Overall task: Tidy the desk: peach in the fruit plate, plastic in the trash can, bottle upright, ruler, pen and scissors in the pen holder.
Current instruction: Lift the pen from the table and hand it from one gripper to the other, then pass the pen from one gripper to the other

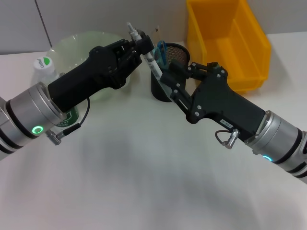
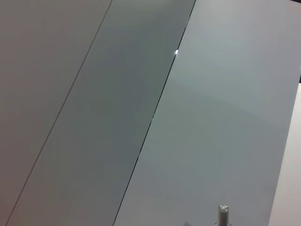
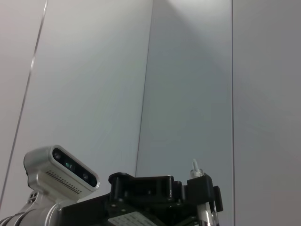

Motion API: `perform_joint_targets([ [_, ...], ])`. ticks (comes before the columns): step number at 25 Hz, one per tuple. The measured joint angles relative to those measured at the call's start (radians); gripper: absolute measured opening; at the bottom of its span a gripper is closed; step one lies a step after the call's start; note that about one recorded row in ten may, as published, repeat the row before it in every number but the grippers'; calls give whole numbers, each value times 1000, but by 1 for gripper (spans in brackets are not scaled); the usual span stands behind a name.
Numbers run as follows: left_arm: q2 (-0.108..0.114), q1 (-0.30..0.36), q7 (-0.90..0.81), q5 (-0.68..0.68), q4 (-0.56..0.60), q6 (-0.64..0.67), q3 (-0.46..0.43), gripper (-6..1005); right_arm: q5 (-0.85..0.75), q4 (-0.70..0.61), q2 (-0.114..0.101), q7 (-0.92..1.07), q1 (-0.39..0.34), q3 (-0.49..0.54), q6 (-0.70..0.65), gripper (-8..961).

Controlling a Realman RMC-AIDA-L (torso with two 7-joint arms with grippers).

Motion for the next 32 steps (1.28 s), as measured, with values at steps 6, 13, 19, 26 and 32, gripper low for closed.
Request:
perform_joint_targets([
  [6, 0, -2, -7, -1, 2, 2, -5, 144, -1, 0, 0, 0, 0, -4, -4, 403],
  [13, 0, -3, -5, -1, 11, -1, -3, 145, 4, -32, -1, 109, -15, 9, -34, 536],
  [19, 5, 17, -3, 9, 115, -7, 71, 145, -45, -283, -13, 501, -78, -34, -42, 589],
  [26, 14, 58, -57, 11, 235, -14, 157, 149, -268, -612, -35, 862, -123, -45, -41, 590],
  [32, 15, 66, -77, 20, 262, -10, 175, 155, -451, -787, -63, 1051, -96, -41, -53, 590],
])
